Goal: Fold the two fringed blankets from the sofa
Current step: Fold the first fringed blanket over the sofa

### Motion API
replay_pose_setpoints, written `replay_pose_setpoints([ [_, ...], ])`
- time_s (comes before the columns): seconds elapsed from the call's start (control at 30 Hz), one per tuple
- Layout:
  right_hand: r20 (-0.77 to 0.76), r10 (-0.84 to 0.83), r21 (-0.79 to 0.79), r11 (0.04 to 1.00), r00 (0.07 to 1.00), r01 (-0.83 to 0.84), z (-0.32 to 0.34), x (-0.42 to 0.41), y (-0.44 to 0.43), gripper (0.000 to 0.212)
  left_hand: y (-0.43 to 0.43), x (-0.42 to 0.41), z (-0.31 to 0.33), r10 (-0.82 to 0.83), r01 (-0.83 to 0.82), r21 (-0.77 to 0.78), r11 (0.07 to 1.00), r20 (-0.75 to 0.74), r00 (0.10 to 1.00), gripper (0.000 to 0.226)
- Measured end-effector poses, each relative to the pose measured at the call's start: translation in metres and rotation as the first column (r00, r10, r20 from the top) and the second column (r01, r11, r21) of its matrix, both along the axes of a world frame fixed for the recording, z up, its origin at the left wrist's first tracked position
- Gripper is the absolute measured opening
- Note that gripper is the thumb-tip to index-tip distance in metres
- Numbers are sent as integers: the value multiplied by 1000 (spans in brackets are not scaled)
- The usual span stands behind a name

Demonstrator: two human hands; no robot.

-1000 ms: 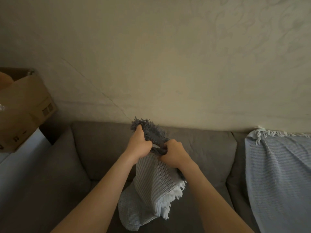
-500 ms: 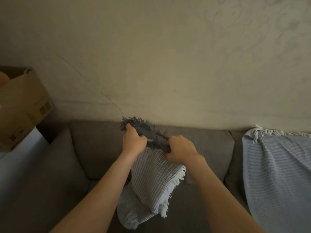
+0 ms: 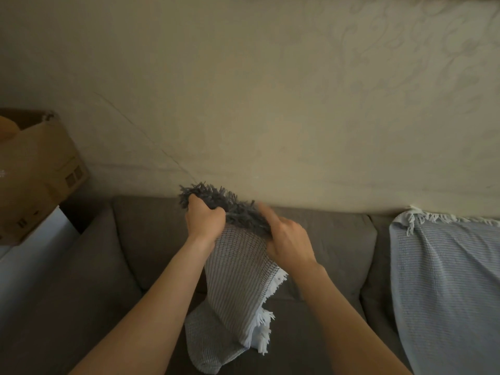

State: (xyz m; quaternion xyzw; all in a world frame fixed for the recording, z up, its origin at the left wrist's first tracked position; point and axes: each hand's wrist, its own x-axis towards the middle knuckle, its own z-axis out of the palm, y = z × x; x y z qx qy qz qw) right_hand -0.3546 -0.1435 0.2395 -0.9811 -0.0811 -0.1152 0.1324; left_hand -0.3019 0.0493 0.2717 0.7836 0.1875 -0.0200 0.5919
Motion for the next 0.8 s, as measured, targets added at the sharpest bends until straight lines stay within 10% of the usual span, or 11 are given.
replay_pose_setpoints([
  [0.07,-110,-101,4,995,989,102,10,2,5,65,4,10,-9,-17,17,-53,998,14,1000,82],
  [0.13,-212,-175,32,982,961,186,21,4,8,10,13,41,-50,-43,48,-109,993,45,998,83],
  [0.3,-262,-234,44,966,936,254,39,8,13,40,12,59,-80,-94,102,-139,985,64,993,74],
  [0.57,-190,-304,2,951,934,310,55,15,20,15,-2,-21,12,-214,211,32,977,193,958,76],
  [0.8,-98,-162,531,826,982,190,87,11,54,44,15,-15,35,-130,122,44,992,385,914,112],
])
